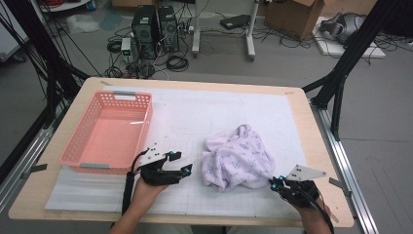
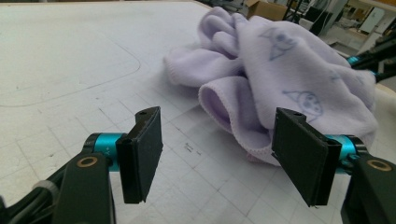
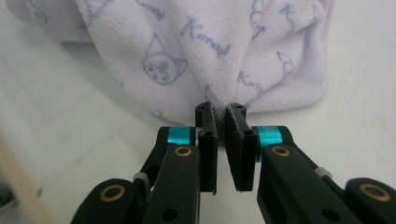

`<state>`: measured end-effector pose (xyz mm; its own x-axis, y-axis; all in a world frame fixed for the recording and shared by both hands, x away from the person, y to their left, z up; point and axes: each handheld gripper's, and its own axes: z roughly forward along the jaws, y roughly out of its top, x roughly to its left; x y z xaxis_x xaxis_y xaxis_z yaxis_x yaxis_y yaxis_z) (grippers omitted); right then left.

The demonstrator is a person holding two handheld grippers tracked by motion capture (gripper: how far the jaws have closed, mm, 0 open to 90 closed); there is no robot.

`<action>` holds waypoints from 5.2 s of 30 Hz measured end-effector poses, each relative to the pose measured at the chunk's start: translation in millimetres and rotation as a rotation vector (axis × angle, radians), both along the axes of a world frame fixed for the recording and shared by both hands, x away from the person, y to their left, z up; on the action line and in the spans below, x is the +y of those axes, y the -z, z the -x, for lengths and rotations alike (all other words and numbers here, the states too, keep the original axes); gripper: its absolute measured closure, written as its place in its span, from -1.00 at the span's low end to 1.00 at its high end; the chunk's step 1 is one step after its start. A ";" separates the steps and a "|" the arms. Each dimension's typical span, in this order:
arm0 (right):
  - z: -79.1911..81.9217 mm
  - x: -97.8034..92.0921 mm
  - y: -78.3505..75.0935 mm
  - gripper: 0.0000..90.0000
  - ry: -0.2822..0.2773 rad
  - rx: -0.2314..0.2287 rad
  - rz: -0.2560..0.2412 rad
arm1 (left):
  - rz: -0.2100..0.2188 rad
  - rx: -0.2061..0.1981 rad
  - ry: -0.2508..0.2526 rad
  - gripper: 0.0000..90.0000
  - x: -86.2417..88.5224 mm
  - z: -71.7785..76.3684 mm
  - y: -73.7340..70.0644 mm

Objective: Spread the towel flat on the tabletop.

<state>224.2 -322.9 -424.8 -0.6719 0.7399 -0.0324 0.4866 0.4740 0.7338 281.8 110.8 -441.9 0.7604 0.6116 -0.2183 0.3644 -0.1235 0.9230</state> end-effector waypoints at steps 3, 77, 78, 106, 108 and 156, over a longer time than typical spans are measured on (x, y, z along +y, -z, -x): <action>9.2 -5.4 0.2 0.68 0.005 -0.003 -0.010 | 0.001 0.002 0.002 -0.25 -0.2 -0.1 0.2; -224.4 66.2 -70.4 0.89 0.162 -0.119 -0.188 | -0.142 0.016 -0.180 0.71 -53.3 -167.4 -66.8; -225.7 66.8 -68.0 0.89 0.173 -0.111 -0.196 | -0.126 0.012 -0.178 0.63 -52.5 -166.8 -65.0; -95.0 -9.2 -17.6 -0.06 0.052 -0.102 -0.206 | -0.129 -0.038 0.020 -0.21 -57.6 -59.7 -32.9; -83.8 -11.8 -8.2 -0.09 0.040 -0.104 -0.202 | -0.151 -0.035 0.028 -0.21 -55.7 -50.8 -25.0; -77.4 5.7 -82.3 0.89 -0.012 -0.184 -0.350 | -0.045 -0.091 -0.135 0.82 -0.1 -65.1 -76.3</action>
<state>301.7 -317.1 -342.5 -0.6870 0.7198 0.0996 0.3279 0.1847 0.9265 346.9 110.7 -365.5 0.6864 0.7168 -0.1227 0.2956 -0.1208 0.9477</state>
